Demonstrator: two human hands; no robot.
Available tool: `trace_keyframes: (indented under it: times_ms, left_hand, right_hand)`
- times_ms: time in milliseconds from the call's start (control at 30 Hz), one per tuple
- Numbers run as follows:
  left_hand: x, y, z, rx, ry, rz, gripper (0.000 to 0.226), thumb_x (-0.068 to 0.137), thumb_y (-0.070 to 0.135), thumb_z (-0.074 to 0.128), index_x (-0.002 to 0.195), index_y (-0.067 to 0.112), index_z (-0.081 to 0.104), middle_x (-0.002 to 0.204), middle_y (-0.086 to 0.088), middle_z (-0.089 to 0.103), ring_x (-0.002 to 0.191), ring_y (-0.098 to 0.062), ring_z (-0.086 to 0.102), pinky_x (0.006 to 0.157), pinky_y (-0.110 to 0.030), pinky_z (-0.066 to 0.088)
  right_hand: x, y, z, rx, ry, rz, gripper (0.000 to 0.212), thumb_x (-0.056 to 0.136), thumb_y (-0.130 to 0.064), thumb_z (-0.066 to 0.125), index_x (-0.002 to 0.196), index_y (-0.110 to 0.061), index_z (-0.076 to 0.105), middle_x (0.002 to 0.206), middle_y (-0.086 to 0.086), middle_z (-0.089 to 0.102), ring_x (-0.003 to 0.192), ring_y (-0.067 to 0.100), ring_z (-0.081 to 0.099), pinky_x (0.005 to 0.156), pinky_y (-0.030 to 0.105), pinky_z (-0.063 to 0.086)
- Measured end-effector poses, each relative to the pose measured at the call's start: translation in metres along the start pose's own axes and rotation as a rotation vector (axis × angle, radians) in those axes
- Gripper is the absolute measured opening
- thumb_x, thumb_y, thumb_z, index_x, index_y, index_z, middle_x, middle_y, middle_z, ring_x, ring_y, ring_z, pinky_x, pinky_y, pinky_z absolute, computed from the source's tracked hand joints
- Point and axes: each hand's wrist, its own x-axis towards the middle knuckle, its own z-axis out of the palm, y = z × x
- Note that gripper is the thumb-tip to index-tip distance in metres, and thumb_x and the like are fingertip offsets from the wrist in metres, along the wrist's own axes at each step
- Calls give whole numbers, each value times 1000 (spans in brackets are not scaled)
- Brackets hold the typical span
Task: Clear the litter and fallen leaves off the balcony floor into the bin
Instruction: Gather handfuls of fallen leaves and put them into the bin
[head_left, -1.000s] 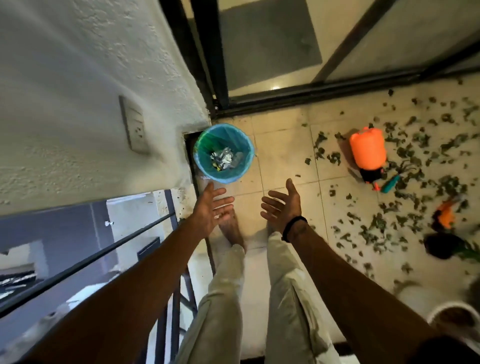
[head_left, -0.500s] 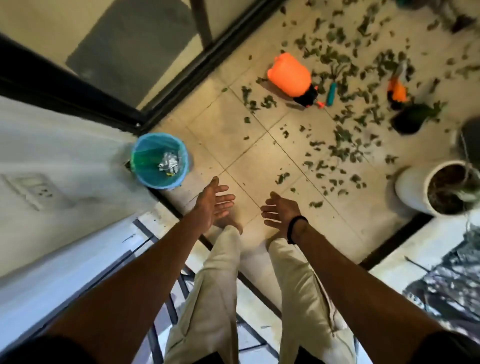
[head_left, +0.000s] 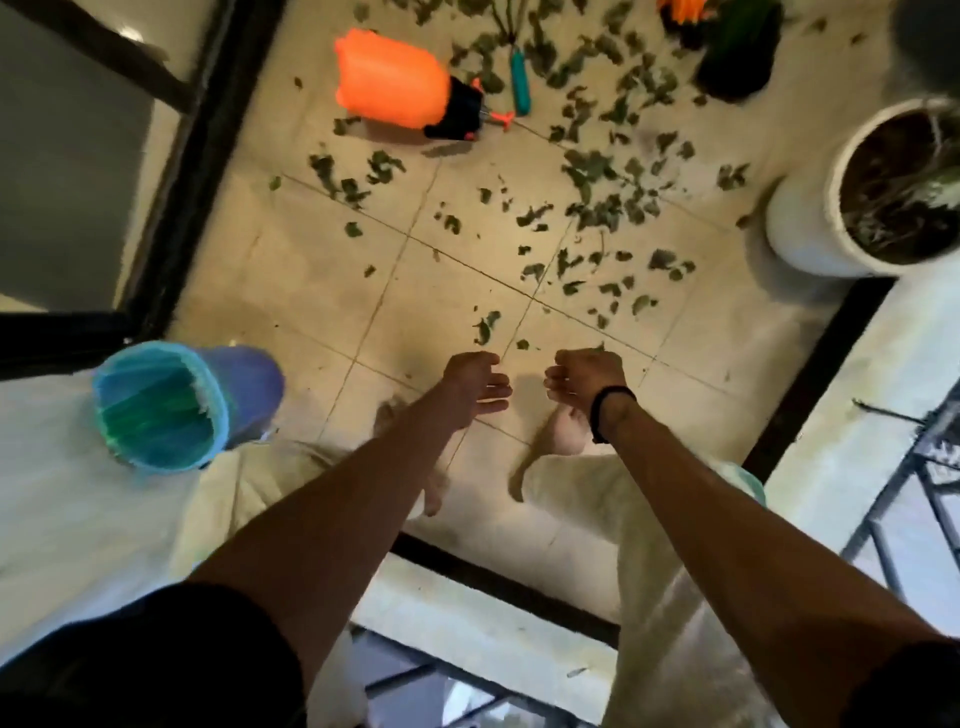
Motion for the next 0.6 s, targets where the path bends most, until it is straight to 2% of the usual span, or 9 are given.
trace_keyframes:
  times_ms: [33,133,200,233,300,333,433,533,600]
  left_hand:
    - [25,-1,8,33,-2,-11,23,107,18,45,123,7,57,87,-15,59,77,-30,60,88,-49,54]
    - [96,-2,14,120,74,-7,19,107,8,41,110,3,59,78,-13,55,71,-27,57,99,-49,52]
    - [151,-9,8,161,199,31,21,105,6,43,117,4,61,83,-16,60,73,-28,62,95,-50,57]
    - [181,-14,3,173,249,43,23,104,7,46,121,5,60,93,-20,65,80,-32,67,90,-49,60]
    - [240,-28,-10,197,317,52,31,99,8,51,130,9,59,122,-24,66,99,-38,69,78,-43,62]
    - [260,-30,-15,203,344,69,33,99,11,52,131,13,58,126,-21,64,101,-37,68,74,-39,61]
    - [309,-32,-25,267,452,143,32,101,26,47,127,16,62,121,-13,68,103,-35,69,81,-41,61]
    - [337,-30,-29,347,504,271,45,93,36,41,107,8,73,102,-16,75,92,-37,73,84,-52,62]
    - [336,-21,-25,469,512,384,49,94,40,40,96,6,75,93,-14,75,85,-34,72,80,-47,62]
  right_hand:
    - [25,6,1,16,13,-10,15,101,-7,57,88,-1,61,74,17,61,60,27,57,60,37,53]
    - [95,28,12,32,-13,-24,19,99,1,57,81,0,62,76,20,62,67,32,63,74,47,57]
    - [148,47,26,-118,11,-59,13,93,-2,65,82,-8,64,83,18,69,75,35,71,79,47,62]
    - [173,57,35,-185,46,-86,6,89,-8,71,89,-11,65,90,16,72,78,32,72,79,45,63]
    - [210,77,55,-276,128,-145,33,83,-21,80,110,-13,62,102,12,70,87,29,69,86,36,59]
    - [222,85,67,-323,153,-186,45,82,-24,82,119,-14,57,109,9,65,92,27,64,87,30,52]
    - [245,102,102,-351,236,-338,56,79,-26,83,122,-22,47,120,2,37,90,25,54,85,29,46]
    - [265,104,135,-332,302,-518,57,78,-33,82,123,-24,48,121,-1,32,95,23,53,87,28,49]
    - [272,97,148,-297,290,-570,53,83,-29,79,127,-22,50,123,-1,34,100,21,53,87,24,46]
